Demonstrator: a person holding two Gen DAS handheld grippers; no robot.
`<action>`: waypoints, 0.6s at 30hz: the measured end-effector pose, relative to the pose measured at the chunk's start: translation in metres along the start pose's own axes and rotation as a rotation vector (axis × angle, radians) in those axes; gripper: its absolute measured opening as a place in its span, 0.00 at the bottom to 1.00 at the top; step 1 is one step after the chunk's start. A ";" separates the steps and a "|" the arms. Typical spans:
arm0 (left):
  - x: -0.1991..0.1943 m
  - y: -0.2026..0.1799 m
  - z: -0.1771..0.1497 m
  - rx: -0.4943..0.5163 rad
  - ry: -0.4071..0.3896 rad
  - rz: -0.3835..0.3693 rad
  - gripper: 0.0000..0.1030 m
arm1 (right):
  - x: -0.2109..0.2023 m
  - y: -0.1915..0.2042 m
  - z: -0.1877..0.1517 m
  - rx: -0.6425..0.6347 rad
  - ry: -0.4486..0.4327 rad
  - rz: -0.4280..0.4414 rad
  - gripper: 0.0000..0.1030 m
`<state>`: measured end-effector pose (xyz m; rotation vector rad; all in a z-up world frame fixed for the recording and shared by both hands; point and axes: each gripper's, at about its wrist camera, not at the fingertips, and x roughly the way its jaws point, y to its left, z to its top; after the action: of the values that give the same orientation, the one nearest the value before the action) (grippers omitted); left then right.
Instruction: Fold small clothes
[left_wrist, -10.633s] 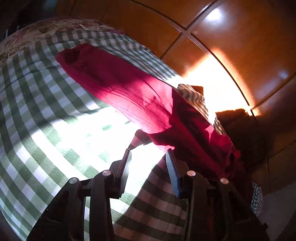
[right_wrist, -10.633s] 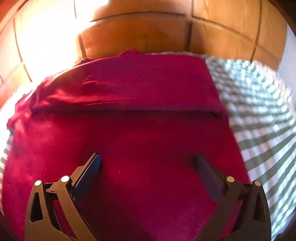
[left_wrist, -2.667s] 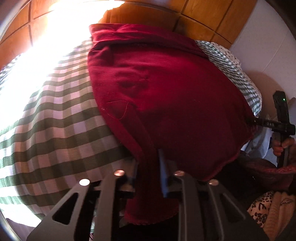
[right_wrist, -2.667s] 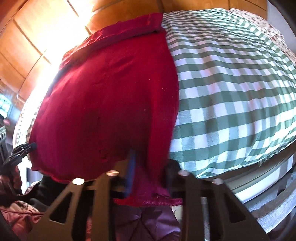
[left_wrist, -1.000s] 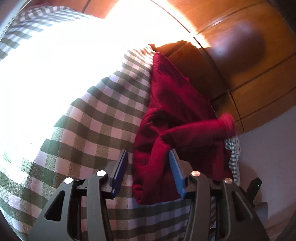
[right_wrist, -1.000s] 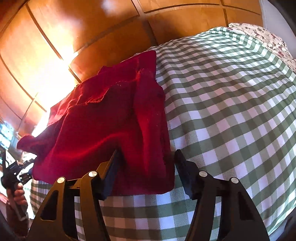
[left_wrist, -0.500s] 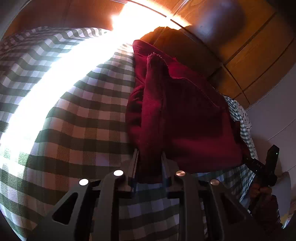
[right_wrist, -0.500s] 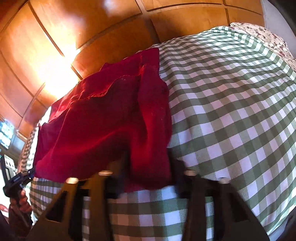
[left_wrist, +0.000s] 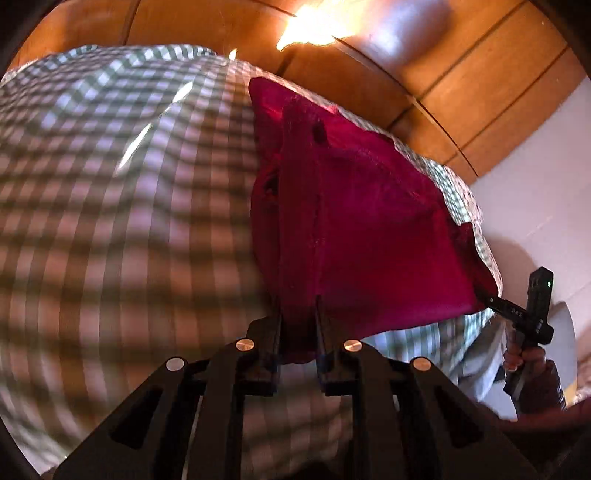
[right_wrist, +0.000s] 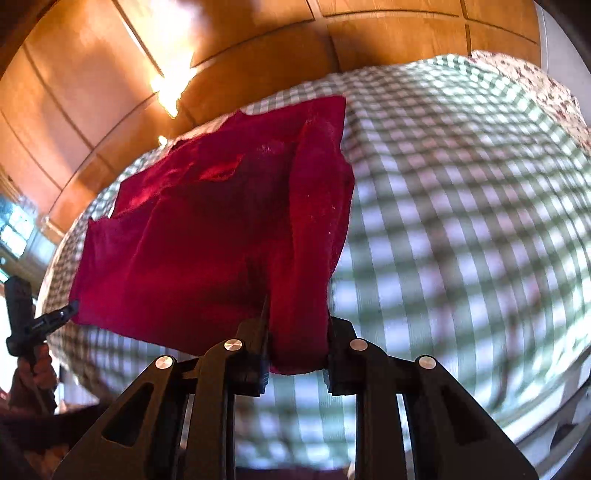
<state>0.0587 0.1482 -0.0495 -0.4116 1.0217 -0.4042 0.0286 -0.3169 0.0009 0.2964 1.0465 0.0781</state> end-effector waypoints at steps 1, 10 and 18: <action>-0.005 0.000 -0.007 -0.003 0.007 -0.011 0.13 | -0.002 0.000 -0.008 -0.002 0.014 -0.005 0.20; -0.015 0.002 0.005 0.000 -0.071 0.049 0.41 | -0.014 -0.005 0.001 0.027 -0.044 -0.032 0.49; 0.013 -0.012 0.062 0.079 -0.122 0.099 0.46 | 0.007 -0.003 0.049 -0.013 -0.123 -0.150 0.49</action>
<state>0.1174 0.1404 -0.0248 -0.3097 0.9008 -0.3261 0.0745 -0.3279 0.0172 0.2076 0.9423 -0.0672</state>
